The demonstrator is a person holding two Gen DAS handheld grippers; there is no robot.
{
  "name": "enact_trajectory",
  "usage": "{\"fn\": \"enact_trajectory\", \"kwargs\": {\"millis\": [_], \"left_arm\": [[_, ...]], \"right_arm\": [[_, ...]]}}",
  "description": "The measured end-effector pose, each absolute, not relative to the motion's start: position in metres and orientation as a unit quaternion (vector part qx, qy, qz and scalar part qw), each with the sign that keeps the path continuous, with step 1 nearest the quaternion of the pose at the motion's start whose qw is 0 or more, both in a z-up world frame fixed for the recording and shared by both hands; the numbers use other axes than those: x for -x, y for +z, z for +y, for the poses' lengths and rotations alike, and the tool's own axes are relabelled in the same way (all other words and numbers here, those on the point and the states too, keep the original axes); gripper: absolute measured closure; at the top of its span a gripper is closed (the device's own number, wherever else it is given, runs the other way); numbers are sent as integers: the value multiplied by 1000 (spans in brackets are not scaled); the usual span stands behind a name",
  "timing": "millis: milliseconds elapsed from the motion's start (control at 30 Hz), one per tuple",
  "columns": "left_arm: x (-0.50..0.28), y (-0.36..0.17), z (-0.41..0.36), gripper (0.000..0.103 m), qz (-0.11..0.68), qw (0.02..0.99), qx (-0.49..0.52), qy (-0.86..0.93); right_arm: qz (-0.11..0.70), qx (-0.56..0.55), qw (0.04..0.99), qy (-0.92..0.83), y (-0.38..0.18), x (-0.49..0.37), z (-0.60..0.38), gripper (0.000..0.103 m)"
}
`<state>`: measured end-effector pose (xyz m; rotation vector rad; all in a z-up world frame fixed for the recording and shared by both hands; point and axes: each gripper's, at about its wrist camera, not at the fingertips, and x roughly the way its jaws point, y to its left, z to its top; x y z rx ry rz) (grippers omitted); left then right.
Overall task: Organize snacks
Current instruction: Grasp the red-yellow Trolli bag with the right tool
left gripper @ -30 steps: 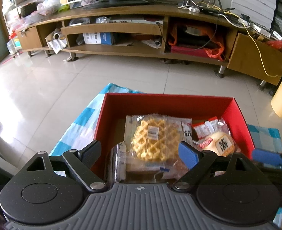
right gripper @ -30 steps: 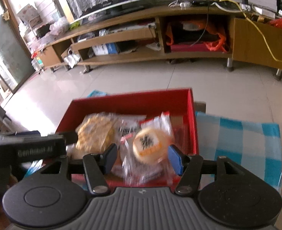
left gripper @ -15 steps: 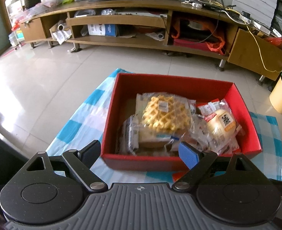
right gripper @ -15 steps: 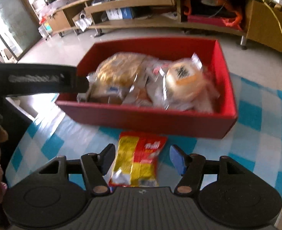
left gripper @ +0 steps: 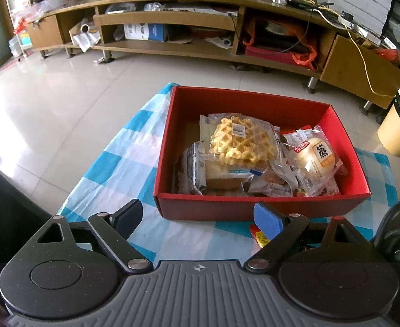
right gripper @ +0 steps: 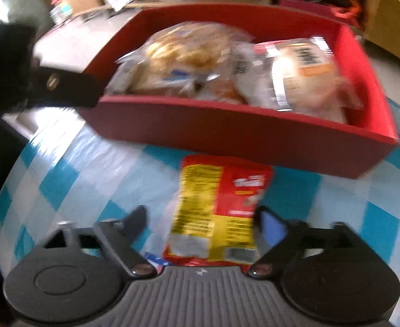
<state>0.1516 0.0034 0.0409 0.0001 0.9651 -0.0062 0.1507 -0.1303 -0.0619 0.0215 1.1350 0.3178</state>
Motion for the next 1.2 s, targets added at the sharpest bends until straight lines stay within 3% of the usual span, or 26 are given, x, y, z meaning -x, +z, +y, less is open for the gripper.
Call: {"fn": "enact_trajectory", "kwargs": {"millis": [100, 167, 233, 333, 400, 667, 1200], "left_arm": [[-151, 40, 6, 10, 464, 886, -4, -4], [-150, 40, 10, 10, 464, 886, -2, -3], [-150, 41, 14, 10, 463, 886, 1, 0], [-148, 42, 18, 10, 464, 886, 8, 1], [-145, 42, 18, 10, 464, 886, 9, -2], [-116, 10, -8, 8, 506, 861, -26, -46], [-77, -52, -97, 5, 523, 787, -208, -252]], "right_arm": [[533, 2, 830, 163, -64, -149, -127, 1], [529, 26, 831, 169, -63, -145, -127, 9], [522, 49, 835, 165, -62, -143, -126, 29], [514, 64, 840, 159, -58, -140, -133, 45], [518, 47, 839, 159, -54, -141, -144, 48], [502, 28, 854, 131, -31, -123, -187, 48], [508, -60, 849, 128, -30, -109, -255, 48]]}}
